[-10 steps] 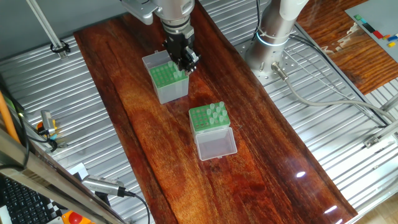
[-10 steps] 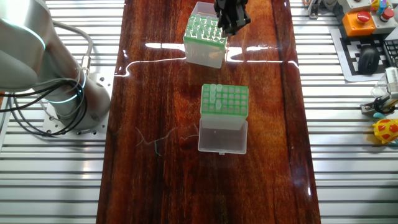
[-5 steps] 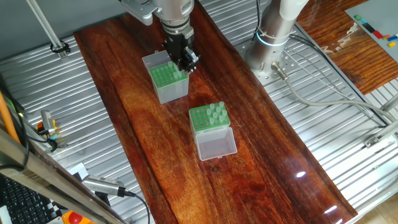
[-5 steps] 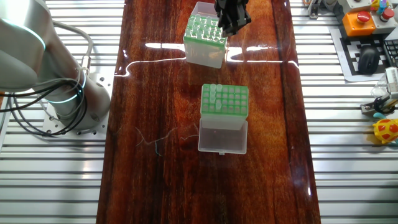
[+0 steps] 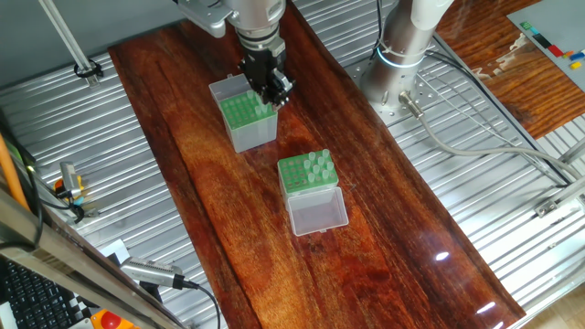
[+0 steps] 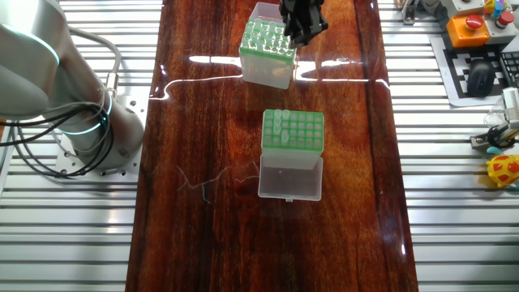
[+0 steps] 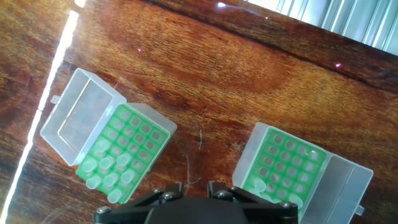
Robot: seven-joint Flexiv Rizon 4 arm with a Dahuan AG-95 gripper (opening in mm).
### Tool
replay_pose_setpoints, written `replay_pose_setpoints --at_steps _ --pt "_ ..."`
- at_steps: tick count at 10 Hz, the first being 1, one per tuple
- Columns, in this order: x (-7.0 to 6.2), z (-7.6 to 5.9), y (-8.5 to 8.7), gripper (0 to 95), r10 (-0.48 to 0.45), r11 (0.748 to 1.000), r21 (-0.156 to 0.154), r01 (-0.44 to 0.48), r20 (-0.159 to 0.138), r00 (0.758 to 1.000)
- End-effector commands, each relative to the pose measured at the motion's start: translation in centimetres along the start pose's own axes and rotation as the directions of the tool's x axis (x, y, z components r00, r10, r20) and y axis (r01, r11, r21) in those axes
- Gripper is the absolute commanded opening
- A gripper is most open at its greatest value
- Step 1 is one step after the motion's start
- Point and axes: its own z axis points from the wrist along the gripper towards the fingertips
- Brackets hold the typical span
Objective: Transfer all large pipette tips from one holder to another
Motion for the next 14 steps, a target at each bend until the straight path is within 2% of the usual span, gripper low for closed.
replay_pose_setpoints --at_steps 1,2,6,12,13,14 --pt "-1.1 1.2 1.2 19.0 0.024 1.0 0.002 -0.024 -0.003 1.0" --pt "-1.8 2.2 2.3 19.0 0.033 0.999 0.004 -0.033 -0.003 0.999" --pt "-2.9 3.9 4.4 19.0 0.069 0.998 0.005 -0.069 0.001 0.998" --pt "-2.9 3.9 4.4 19.0 0.008 1.0 -0.003 -0.008 -0.017 1.0" --pt "-2.9 4.2 4.8 38.0 0.018 1.0 -0.007 -0.018 -0.007 1.0" --pt "-3.1 5.8 6.6 38.0 0.045 0.999 -0.002 -0.045 -0.003 0.999"
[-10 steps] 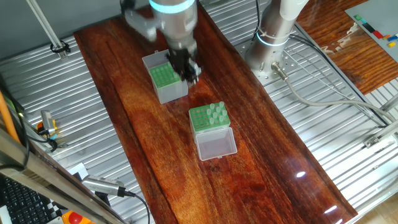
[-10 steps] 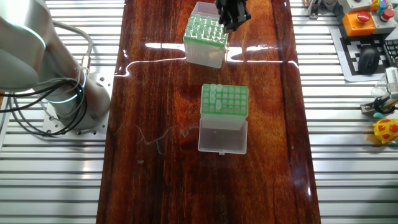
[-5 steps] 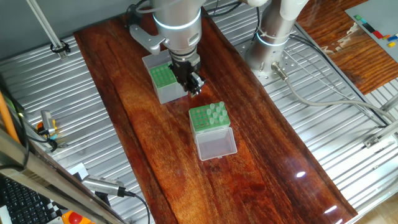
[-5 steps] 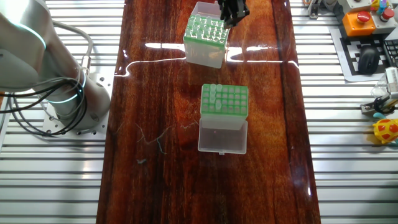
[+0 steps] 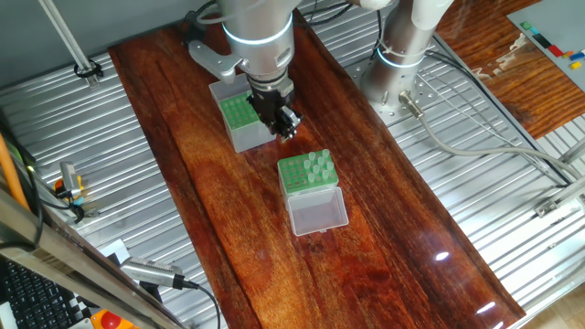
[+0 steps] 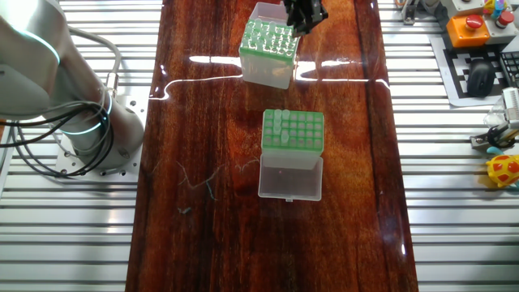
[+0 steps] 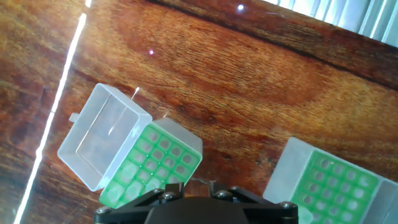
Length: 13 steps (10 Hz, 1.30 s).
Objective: Transfer all large pipette tips from one holder to another
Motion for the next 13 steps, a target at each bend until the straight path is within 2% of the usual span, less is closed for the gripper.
replay_pose_setpoints --at_steps 1,2,3,4,7,8,9,11,13 --pt "-0.4 2.7 2.8 38.0 0.056 0.998 0.015 -0.056 0.016 0.998" --pt "-0.5 3.3 3.6 38.0 0.069 0.997 0.019 -0.069 0.018 0.997" --pt "-0.5 3.4 3.7 38.0 0.077 0.997 0.02 -0.077 0.023 0.997" --pt "-0.5 3.4 3.7 19.0 0.081 0.996 0.02 -0.081 0.026 0.996" --pt "-0.5 3.4 3.7 19.0 0.051 0.999 0.01 -0.052 0.019 0.999" --pt "-0.5 3.4 3.7 19.0 0.048 0.999 0.011 -0.048 0.007 0.999" --pt "-0.7 4.0 4.5 19.0 0.049 0.999 0.009 -0.049 0.007 0.999" --pt "-1.0 6.4 7.0 19.0 0.068 0.997 0.019 -0.068 0.002 0.998" --pt "-1.4 7.4 7.8 19.0 0.079 0.997 0.024 -0.079 0.001 0.997"
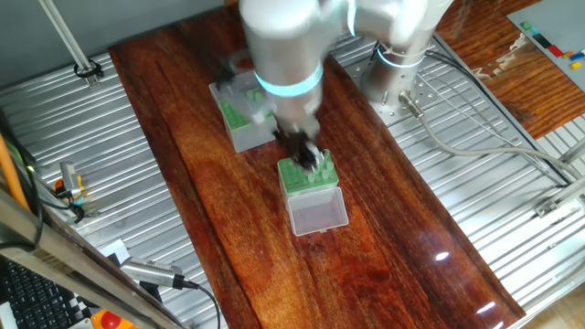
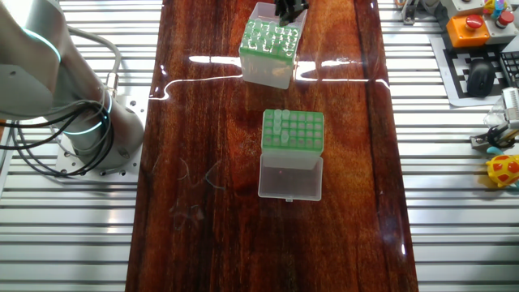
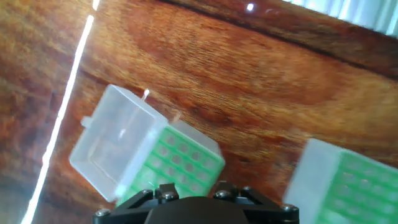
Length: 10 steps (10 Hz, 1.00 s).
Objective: Transfer all large pipette tips from one holder to another
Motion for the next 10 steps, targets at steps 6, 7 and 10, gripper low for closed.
replay_pose_setpoints --at_steps 6,7,10 --pt "0.6 1.0 -0.4 19.0 -0.004 1.0 0.001 0.004 0.007 1.0" --pt "0.7 1.1 -0.4 19.0 -0.006 1.0 0.001 0.006 0.008 1.0" --pt "0.9 1.6 -0.5 19.0 -0.01 1.0 0.001 0.01 0.012 1.0"
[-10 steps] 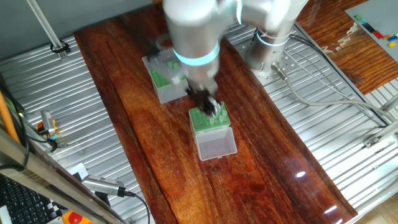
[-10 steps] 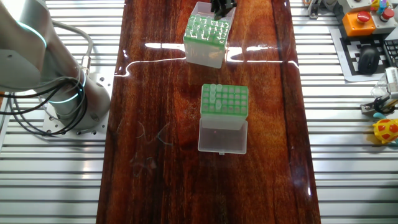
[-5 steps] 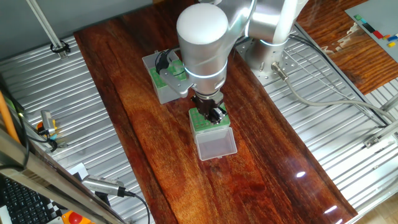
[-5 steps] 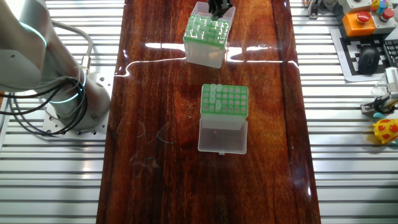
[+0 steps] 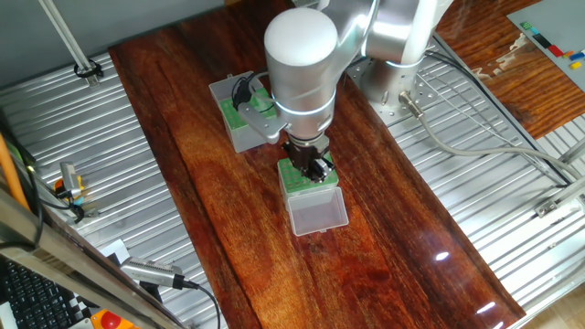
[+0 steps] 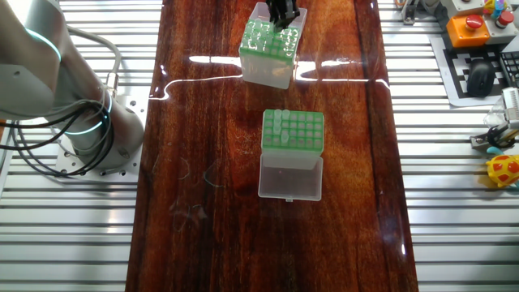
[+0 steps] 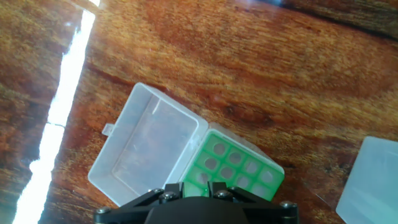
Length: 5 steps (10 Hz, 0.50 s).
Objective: Transfer all large pipette tips from one holder to another
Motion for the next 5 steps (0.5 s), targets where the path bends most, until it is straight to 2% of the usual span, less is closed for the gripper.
replay_pose_setpoints --at_steps 1,4,5 --pt "0.06 0.14 -0.06 19.0 -0.001 1.0 0.0 0.001 0.0 1.0" --pt "0.11 0.43 -0.1 19.0 -0.002 1.0 0.0 0.002 0.0 1.0" --pt "0.11 0.47 -0.1 0.0 0.009 1.0 0.001 -0.009 0.001 1.0"
